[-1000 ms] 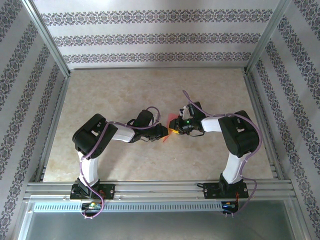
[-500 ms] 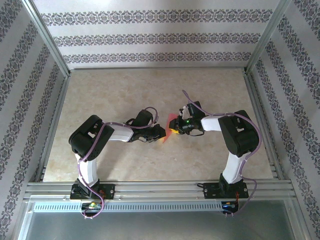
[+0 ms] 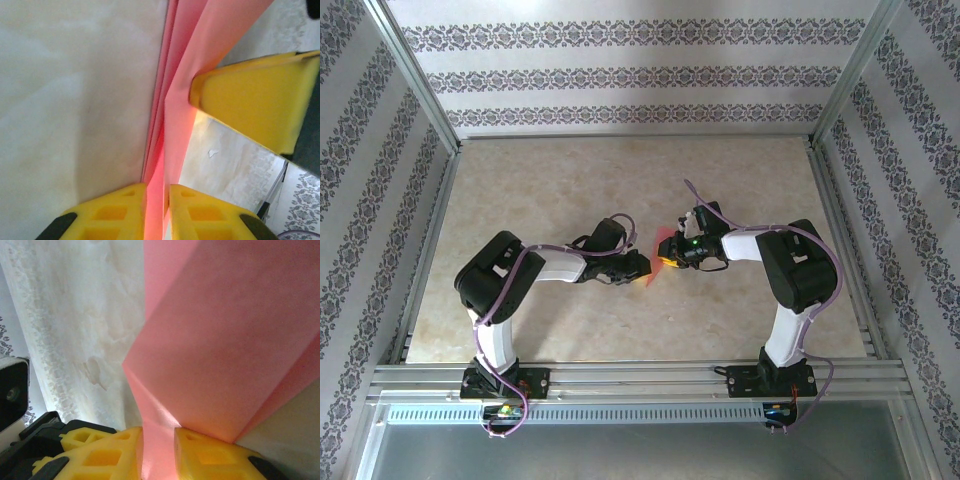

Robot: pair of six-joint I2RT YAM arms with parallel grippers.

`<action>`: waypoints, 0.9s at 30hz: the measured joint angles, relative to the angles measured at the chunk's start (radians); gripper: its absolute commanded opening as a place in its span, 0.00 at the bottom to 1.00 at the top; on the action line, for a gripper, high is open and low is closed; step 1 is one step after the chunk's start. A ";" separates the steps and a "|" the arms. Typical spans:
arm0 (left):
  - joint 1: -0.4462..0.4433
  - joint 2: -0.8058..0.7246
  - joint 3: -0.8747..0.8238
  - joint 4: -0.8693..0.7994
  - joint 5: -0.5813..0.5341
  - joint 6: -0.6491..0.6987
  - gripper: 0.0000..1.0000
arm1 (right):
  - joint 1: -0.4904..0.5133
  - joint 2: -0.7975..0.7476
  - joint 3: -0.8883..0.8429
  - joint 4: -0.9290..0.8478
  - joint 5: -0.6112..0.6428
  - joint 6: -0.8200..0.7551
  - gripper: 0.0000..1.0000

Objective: Fold a paper plane with a square sheet of paper (pick it up from the middle)
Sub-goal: Fold the wing for the fifth time at the center of the table.

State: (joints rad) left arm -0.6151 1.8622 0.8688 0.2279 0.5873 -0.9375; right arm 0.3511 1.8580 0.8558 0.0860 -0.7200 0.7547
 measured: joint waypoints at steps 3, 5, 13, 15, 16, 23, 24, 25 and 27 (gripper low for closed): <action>-0.001 -0.012 0.002 -0.043 -0.004 0.017 0.22 | 0.000 0.000 0.000 0.000 0.000 0.000 0.26; -0.001 -0.015 0.004 -0.056 -0.004 0.023 0.22 | 0.000 0.001 0.000 0.000 0.000 0.000 0.26; -0.006 -0.015 0.021 -0.089 0.004 0.050 0.26 | 0.000 0.004 0.006 -0.011 -0.001 0.000 0.26; -0.007 -0.016 0.022 -0.096 0.002 0.058 0.25 | 0.000 0.004 0.006 -0.011 -0.001 0.000 0.25; -0.007 -0.016 0.023 -0.103 -0.001 0.062 0.25 | 0.000 0.004 0.006 -0.011 -0.001 0.000 0.25; -0.012 -0.106 0.033 -0.176 -0.052 0.100 0.21 | 0.000 0.006 0.009 -0.016 -0.001 0.000 0.25; -0.018 -0.118 0.041 -0.176 -0.054 0.103 0.21 | 0.000 0.006 0.009 -0.016 0.000 0.000 0.25; -0.024 -0.126 0.052 -0.175 -0.055 0.105 0.20 | 0.000 0.006 0.009 -0.016 0.000 0.000 0.25; -0.038 -0.127 0.072 -0.167 -0.056 0.105 0.18 | 0.000 0.007 0.009 -0.016 0.000 0.000 0.25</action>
State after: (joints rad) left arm -0.6533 1.7351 0.9413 0.0612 0.5312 -0.8330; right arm 0.3508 1.8648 0.8650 0.0700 -0.7204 0.7547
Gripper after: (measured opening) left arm 0.195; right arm 0.249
